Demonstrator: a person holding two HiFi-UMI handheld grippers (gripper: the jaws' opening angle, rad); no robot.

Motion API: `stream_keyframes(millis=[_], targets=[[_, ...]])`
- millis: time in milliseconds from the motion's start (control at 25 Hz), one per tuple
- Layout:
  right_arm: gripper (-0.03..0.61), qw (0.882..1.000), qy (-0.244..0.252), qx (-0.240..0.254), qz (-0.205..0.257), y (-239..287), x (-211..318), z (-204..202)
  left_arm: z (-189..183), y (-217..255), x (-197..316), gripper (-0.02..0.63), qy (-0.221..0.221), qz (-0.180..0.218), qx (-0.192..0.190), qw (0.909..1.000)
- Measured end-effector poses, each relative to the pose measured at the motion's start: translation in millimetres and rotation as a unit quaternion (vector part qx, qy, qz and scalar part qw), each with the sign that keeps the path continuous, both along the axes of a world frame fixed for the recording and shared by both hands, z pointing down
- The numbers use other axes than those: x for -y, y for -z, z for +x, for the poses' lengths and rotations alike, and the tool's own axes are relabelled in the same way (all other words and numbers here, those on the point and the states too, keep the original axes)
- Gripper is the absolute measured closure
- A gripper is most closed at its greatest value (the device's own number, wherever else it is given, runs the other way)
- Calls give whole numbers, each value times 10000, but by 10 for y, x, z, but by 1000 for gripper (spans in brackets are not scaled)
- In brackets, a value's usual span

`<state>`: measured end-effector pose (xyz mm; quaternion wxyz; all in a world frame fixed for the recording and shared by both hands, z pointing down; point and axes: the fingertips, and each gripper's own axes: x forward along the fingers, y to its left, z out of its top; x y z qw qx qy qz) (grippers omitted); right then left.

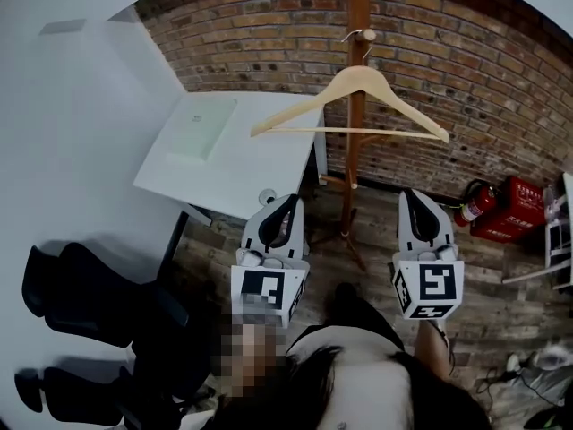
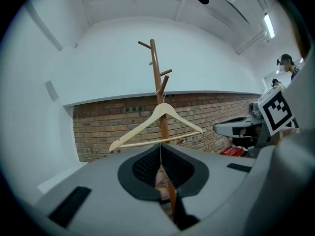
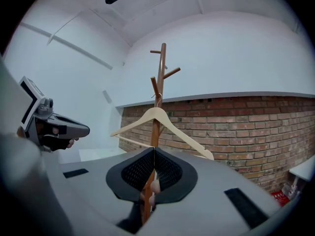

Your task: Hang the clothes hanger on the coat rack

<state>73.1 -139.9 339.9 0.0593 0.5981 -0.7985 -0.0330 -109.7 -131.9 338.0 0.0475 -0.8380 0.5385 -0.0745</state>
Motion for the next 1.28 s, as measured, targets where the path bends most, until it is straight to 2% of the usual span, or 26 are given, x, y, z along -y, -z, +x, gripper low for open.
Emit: stream_keyframes(millis=[120,560,1280], targets=[[541,9999,60,53,-65,-25,-131,-56,-14,-20,-131,598,-31,-38,9,10000],[541,9997,101,142,-190,-93,-605,-115,-44,-120,-586,598,-109,-293,-447,9985],[541,9996,216,78,-163,-141,-1221,-189,52,-237,-1203,598,-288,-426,-581,9970]])
